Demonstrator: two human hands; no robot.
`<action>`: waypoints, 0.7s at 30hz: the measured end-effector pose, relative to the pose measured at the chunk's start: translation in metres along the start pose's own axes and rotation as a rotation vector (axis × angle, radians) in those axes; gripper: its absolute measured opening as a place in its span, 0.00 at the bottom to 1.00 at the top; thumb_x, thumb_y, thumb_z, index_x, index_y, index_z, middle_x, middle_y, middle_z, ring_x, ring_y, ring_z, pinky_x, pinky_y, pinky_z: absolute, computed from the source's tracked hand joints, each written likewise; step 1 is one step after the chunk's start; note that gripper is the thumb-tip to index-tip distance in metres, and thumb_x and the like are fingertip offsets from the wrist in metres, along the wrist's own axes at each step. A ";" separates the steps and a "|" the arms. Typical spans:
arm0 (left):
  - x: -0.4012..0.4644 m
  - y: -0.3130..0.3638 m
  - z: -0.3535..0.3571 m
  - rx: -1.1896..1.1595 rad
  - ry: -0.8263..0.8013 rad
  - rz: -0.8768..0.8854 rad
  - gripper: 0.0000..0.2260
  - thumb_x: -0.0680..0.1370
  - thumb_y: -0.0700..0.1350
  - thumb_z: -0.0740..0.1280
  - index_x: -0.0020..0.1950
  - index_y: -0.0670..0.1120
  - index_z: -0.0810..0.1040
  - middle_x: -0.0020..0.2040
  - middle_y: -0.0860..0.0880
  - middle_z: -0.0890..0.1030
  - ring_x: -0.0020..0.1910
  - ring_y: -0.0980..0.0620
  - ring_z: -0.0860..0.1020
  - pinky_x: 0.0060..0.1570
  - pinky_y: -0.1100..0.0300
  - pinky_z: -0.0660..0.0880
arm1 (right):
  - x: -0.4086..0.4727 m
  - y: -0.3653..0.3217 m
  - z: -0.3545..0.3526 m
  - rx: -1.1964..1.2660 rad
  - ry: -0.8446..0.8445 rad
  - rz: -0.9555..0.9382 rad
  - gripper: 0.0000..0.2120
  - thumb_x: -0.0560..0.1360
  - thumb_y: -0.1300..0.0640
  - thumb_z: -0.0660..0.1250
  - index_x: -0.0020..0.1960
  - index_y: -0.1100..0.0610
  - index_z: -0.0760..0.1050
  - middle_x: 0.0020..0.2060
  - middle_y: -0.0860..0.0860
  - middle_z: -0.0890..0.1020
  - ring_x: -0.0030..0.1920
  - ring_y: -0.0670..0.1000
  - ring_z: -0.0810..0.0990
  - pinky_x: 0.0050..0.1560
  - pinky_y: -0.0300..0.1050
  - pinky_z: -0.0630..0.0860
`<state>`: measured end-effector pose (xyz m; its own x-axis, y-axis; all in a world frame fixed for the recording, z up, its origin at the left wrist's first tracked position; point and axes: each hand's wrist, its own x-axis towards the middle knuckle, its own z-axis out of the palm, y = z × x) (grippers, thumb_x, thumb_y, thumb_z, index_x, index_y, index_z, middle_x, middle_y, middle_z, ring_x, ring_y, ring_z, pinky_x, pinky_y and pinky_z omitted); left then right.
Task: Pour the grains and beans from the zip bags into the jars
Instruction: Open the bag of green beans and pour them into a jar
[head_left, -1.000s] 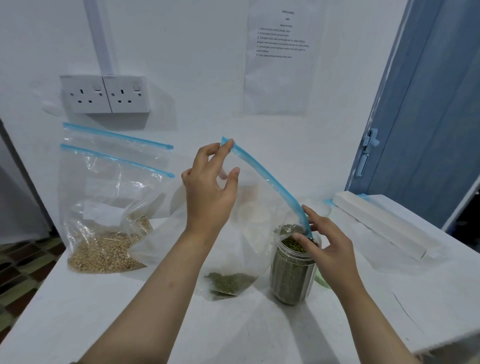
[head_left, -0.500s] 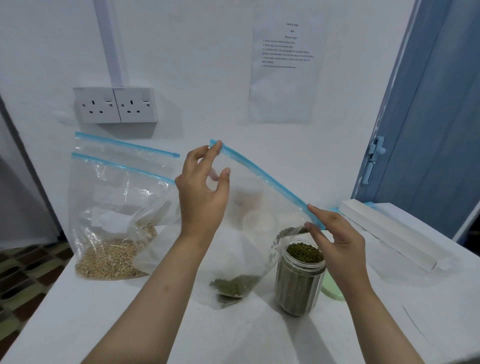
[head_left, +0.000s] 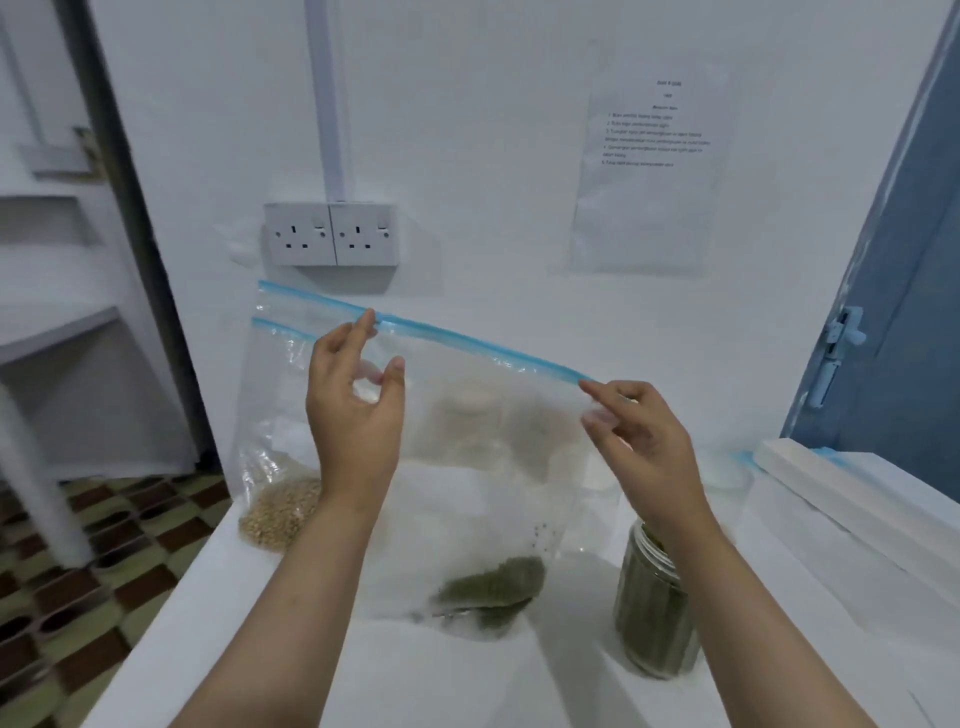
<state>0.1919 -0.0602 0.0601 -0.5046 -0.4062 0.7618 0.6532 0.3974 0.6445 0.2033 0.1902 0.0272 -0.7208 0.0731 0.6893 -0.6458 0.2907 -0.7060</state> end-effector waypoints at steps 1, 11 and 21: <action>0.003 -0.003 -0.008 0.012 0.018 -0.008 0.23 0.77 0.35 0.70 0.69 0.52 0.74 0.61 0.53 0.74 0.41 0.61 0.75 0.60 0.58 0.74 | 0.004 -0.003 0.009 0.030 -0.016 0.025 0.16 0.76 0.62 0.72 0.60 0.46 0.81 0.52 0.45 0.75 0.48 0.47 0.80 0.48 0.40 0.74; 0.030 -0.035 -0.077 0.126 0.142 -0.045 0.23 0.77 0.35 0.70 0.71 0.47 0.74 0.60 0.56 0.72 0.41 0.63 0.74 0.54 0.72 0.71 | 0.042 -0.008 0.113 0.099 -0.162 -0.032 0.28 0.70 0.52 0.76 0.68 0.50 0.74 0.59 0.36 0.66 0.53 0.45 0.81 0.56 0.37 0.78; 0.066 -0.095 -0.103 0.355 0.013 -0.170 0.32 0.78 0.41 0.70 0.79 0.52 0.61 0.69 0.55 0.63 0.50 0.65 0.71 0.58 0.69 0.70 | 0.110 0.016 0.202 -0.051 -0.308 0.007 0.31 0.73 0.59 0.76 0.73 0.59 0.70 0.62 0.49 0.62 0.49 0.51 0.74 0.52 0.27 0.69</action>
<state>0.1542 -0.2095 0.0423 -0.5796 -0.5004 0.6432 0.3243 0.5825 0.7454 0.0631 0.0105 0.0586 -0.7728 -0.2145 0.5973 -0.6324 0.3397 -0.6962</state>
